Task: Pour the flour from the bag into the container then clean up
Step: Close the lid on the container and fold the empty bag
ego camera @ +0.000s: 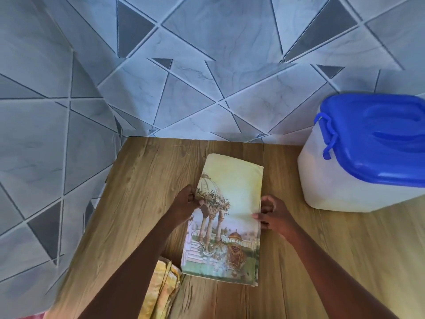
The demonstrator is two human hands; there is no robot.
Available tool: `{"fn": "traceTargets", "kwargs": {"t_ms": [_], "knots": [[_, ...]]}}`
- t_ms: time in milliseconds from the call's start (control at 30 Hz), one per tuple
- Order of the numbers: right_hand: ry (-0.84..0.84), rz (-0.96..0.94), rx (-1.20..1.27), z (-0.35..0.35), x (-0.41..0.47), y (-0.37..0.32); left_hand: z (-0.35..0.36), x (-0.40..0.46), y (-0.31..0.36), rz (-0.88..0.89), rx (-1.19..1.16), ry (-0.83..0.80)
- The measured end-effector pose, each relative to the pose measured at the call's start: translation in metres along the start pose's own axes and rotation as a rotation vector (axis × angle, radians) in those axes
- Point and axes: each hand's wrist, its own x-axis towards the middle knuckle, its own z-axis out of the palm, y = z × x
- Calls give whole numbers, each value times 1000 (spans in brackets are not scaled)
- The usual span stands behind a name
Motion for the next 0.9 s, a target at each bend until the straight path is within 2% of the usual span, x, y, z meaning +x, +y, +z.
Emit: {"fn": "traceTargets", "kwargs": {"t_ms": [200,367,633,733,900], "knots": [[52,-99,32,-1,-19,-15,3,-16,18,131,-37,46],[85,-171,51,-13,-26,-25,4,-22,39,141,-98,30],[100,-172,208,-32,-38,-14,0,-63,49,-5,-413,-277],[66,-155,239,-33,-50,-13,5,-83,47,-60,-491,-247],[-11,-145,297,-34,-63,-11,13,-110,35,-98,-663,-109]]}}
